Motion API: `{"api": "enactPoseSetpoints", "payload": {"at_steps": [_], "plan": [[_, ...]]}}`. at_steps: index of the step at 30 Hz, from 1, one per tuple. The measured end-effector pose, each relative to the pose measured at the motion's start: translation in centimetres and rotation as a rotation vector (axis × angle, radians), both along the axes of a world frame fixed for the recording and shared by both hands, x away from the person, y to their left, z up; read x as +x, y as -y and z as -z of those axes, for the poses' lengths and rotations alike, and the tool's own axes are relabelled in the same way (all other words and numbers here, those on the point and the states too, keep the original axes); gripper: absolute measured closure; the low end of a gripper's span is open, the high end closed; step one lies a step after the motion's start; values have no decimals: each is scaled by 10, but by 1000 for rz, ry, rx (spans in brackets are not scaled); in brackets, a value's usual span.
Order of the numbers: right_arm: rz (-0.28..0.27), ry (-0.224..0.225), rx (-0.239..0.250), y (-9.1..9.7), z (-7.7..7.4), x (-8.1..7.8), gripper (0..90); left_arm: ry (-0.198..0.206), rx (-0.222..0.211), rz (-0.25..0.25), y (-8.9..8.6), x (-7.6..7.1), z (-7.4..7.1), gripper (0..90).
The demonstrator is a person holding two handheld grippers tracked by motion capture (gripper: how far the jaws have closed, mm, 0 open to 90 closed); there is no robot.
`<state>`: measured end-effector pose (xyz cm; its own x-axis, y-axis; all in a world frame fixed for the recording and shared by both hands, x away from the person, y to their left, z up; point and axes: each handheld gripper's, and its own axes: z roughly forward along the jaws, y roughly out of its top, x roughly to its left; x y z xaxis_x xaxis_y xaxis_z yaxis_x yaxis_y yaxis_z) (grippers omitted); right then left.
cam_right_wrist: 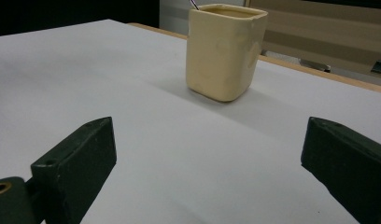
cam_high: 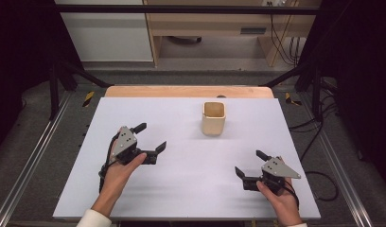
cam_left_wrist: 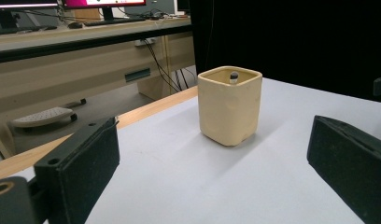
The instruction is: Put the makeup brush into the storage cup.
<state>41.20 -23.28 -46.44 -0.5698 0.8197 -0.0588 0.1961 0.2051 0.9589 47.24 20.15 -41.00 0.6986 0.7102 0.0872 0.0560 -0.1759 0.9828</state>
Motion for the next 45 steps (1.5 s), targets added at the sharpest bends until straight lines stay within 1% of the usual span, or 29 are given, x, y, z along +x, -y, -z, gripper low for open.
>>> {"api": "enactPoseSetpoints", "payload": {"at_steps": [2, 4, 6, 10, 11, 12, 14, 17, 19, 20, 22, 23, 24, 25, 29, 32, 33, 34, 36, 37, 38, 44, 45], "plan": [[0, 0, 0, 0, 0, 0, 36, 2, -6, -2, -3, -1, 0, 19], [-1, -1, 1, 0, 0, 0, 36, 3, 1, -2, -5, -2, 0, 19], [0, -1, -1, 0, 0, 0, 36, 4, -10, -4, -7, -3, 0, 19], [0, -1, -2, 0, 0, 0, 36, 7, -10, -10, -13, -5, 1, 19], [0, -1, -2, 0, 0, 0, 36, 7, -4, -10, -15, -6, 1, 19], [0, -2, -1, 0, 0, 0, 36, 8, -11, -12, -16, -6, 1, 19], [0, -2, -2, -1, 0, 0, 36, 11, -9, -14, -20, -7, 1, 19], [0, -3, -1, -1, 0, 0, 36, 15, -18, -15, -24, -10, 1, 19], [-1, -1, -3, -1, 0, 0, 36, 15, -13, -13, -27, -11, 1, 19], [-1, -1, -3, -1, 0, 0, 36, 17, -19, -13, -28, -12, 2, 19], [0, -2, -2, -1, 0, 0, 36, 19, -10, -11, -32, -13, 2, 19], [1, -3, -1, -1, 0, 0, 36, 22, -16, -11, -33, -14, 2, 19], [1, -3, -2, -1, 0, 0, 36, 24, -12, -11, -35, -15, 3, 19], [1, -3, -2, -1, 0, 0, 36, 25, -21, -11, -36, -16, 3, 19], [-1, -2, -3, -1, 0, 0, 36, 27, -11, -9, -44, -20, 5, 19], [-1, -1, -2, -1, 1, 0, 36, 30, -14, -9, -51, -23, 7, 19], [-1, -1, -3, -1, 1, 0, 36, 30, -20, -8, -53, -24, 8, 19], [-1, -1, -3, -1, 1, 0, 36, 31, -13, -7, -55, -25, 8, 19], [-2, -1, -3, -1, 1, 0, 36, 31, -13, -5, -59, -28, 9, 19], [-3, 0, -4, -1, 1, 0, 36, 34, -5, -4, -61, -30, 10, 19], [-4, -1, -5, -1, 1, 0, 36, 35, -13, -4, -63, -31, 10, 19], [-1, -1, 0, 0, 1, 1, 36, 45, -11, -11, -74, -37, 12, 19], [0, -1, 1, 0, 1, 1, 36, 46, -22, -12, -75, -38, 12, 20]]}}
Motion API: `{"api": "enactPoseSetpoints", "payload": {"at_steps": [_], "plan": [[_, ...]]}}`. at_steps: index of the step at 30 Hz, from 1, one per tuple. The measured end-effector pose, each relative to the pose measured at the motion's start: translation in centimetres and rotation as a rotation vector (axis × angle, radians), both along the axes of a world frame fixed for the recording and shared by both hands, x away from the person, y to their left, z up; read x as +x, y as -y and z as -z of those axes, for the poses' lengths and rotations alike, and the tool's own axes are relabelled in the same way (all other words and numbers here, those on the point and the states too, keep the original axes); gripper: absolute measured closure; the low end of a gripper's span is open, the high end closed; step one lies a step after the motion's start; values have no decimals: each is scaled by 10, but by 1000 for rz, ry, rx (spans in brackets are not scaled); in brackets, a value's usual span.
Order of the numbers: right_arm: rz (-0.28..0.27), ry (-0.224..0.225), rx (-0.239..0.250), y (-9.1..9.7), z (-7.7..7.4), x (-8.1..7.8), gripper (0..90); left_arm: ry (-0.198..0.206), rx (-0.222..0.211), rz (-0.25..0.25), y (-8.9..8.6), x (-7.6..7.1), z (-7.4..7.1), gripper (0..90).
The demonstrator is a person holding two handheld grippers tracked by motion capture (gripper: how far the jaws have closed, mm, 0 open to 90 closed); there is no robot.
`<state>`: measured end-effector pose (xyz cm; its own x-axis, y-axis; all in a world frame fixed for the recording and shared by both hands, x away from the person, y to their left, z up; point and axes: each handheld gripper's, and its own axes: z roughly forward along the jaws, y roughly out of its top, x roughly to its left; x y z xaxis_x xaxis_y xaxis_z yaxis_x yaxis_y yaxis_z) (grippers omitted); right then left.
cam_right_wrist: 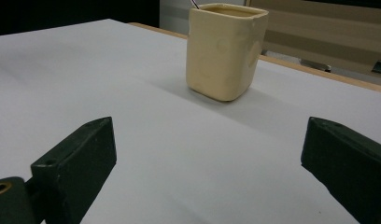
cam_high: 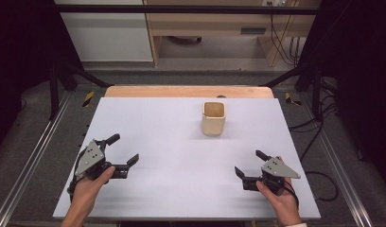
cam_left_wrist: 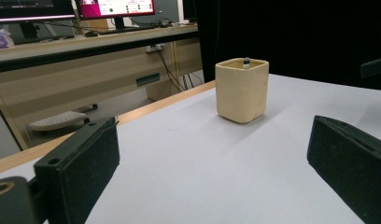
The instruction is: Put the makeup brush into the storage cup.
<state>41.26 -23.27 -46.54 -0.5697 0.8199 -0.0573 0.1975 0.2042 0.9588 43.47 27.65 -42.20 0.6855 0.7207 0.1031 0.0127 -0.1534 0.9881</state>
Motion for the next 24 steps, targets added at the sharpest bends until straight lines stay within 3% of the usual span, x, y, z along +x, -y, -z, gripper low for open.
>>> {"api": "enactPoseSetpoints", "payload": {"at_steps": [14, 24], "plan": [[14, 6, 16, 5, -1, 1, 36, 17, -9, -24, -21, -8, 8, 19], [29, 8, 19, 10, -1, 1, 36, 19, -14, -39, -26, -11, 16, 20]]}}
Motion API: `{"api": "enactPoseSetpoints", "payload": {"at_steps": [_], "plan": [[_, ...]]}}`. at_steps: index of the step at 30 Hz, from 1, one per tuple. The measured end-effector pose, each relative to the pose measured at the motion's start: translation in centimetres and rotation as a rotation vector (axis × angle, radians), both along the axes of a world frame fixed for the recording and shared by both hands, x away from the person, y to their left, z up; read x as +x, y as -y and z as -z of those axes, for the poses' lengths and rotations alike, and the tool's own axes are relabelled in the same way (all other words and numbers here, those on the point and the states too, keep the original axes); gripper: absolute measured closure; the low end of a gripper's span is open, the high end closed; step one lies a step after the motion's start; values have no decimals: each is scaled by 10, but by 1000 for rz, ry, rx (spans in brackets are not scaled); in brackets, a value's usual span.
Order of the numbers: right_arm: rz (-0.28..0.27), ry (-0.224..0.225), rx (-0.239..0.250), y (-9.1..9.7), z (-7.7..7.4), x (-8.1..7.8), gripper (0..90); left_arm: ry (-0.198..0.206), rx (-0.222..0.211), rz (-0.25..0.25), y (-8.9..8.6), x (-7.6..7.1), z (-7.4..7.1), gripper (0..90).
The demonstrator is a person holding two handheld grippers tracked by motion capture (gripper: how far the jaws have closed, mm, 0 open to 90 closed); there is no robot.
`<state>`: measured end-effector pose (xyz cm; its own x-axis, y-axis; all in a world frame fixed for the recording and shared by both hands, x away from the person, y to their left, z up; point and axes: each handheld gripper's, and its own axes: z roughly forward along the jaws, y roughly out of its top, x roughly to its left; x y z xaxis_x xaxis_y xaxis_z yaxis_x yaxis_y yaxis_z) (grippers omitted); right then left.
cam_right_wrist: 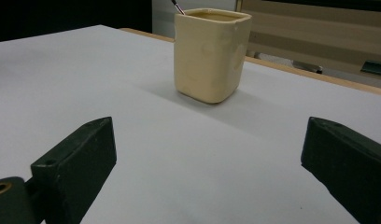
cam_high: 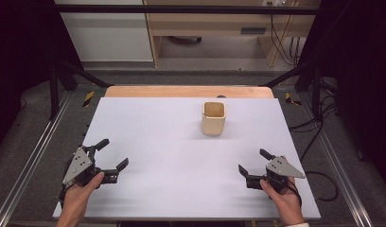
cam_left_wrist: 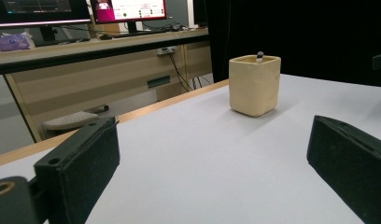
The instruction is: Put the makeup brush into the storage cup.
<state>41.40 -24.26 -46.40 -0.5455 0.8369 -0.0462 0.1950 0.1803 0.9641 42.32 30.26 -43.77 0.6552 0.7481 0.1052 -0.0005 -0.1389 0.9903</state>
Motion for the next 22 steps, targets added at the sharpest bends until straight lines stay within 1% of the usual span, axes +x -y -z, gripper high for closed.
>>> {"api": "enactPoseSetpoints", "payload": {"at_steps": [2, 3, 8, 13, 17, 19, 22], "plan": [[2, 0, 2, 1, 0, 0, 36, 0, 9, -1, 0, -1, 1, 20], [4, 1, 3, 1, 0, 1, 36, 1, 1, 0, 0, -1, 2, 20], [12, 1, 9, 4, 0, 1, 36, 1, 6, 3, 0, -4, 6, 20], [19, 15, 12, 7, 0, 2, 36, 0, -15, -5, -2, -7, 10, 17], [23, 30, 32, 8, -1, 2, 35, -4, -41, -13, -5, -11, 13, 15], [26, 36, 38, 8, -2, 2, 34, -11, -37, -9, -5, -13, 15, 14], [27, 44, 42, 8, -2, 1, 33, -9, -48, -13, -6, -15, 15, 13]]}}
